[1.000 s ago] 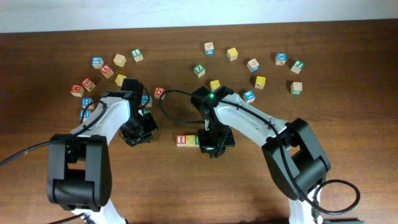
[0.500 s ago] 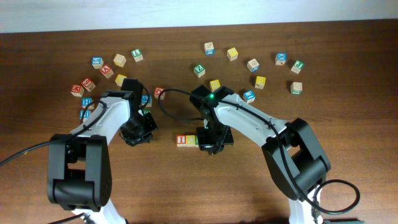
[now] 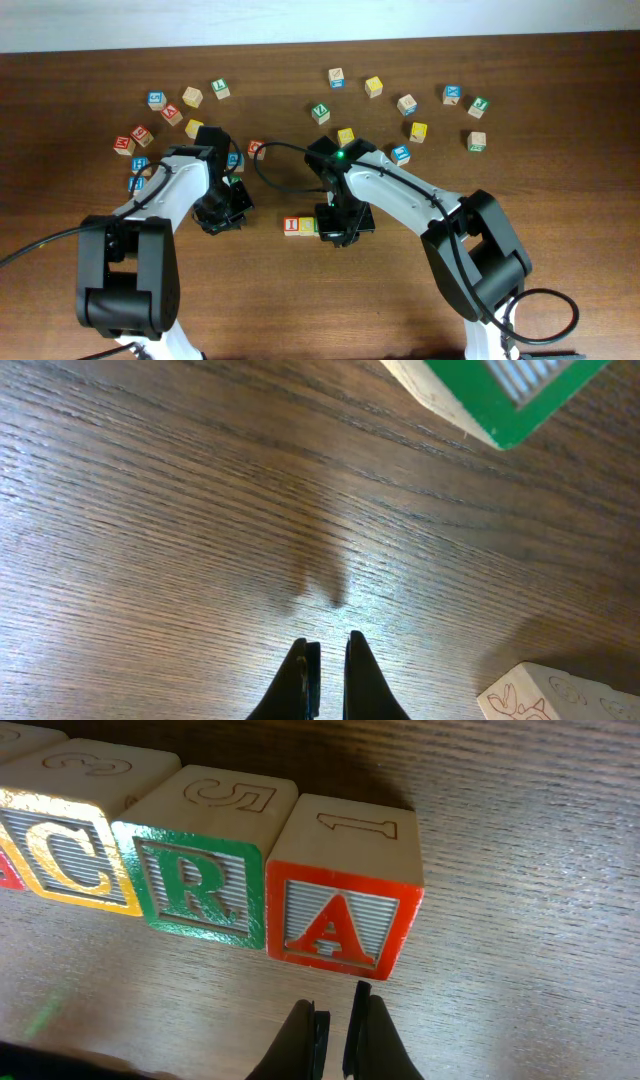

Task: Spell out ICRA

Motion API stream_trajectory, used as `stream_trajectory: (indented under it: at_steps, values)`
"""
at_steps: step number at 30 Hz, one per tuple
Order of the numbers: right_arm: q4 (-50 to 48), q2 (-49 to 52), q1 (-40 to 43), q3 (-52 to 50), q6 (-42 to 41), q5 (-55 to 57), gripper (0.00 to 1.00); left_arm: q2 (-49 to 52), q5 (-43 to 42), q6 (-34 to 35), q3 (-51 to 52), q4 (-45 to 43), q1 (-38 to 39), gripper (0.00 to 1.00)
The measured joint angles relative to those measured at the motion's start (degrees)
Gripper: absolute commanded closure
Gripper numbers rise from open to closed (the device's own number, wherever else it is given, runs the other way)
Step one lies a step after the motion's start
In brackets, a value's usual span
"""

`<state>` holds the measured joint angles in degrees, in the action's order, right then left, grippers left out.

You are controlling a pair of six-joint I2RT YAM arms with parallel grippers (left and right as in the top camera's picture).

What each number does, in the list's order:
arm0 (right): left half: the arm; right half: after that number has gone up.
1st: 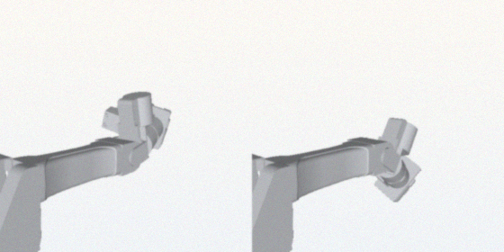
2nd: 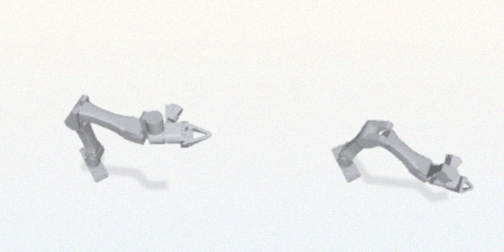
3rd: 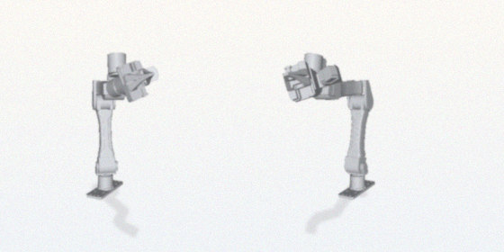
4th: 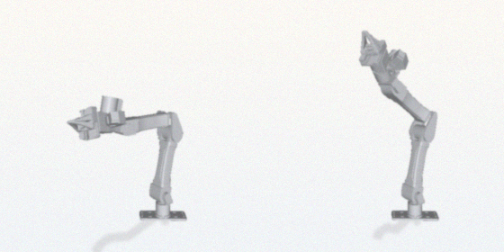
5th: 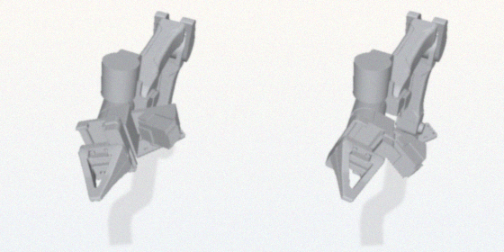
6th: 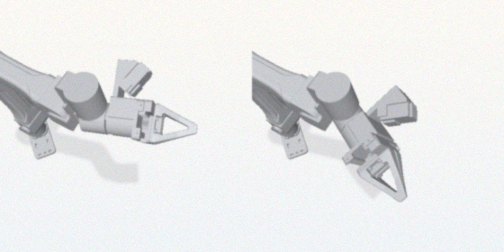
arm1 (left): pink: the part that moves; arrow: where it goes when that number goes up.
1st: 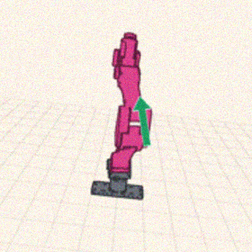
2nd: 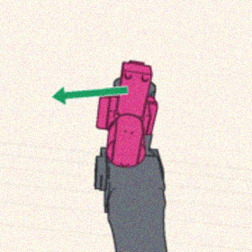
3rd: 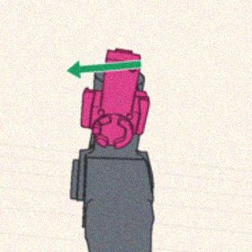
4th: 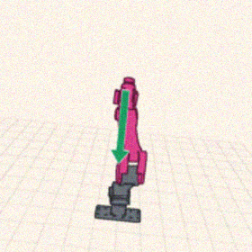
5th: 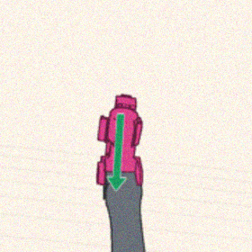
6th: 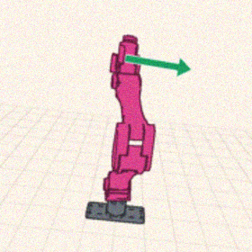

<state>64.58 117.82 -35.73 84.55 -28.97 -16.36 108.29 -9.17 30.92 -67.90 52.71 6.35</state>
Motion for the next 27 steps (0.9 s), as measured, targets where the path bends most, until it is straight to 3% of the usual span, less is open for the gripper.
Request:
stream_trajectory:
  at_steps: [27]
  values:
    - [-2.95,0.0,0.0,-0.04,0.04,0.0,0.95,0.0,0.02,0.0,0.0,0.0,0.0,0.95]
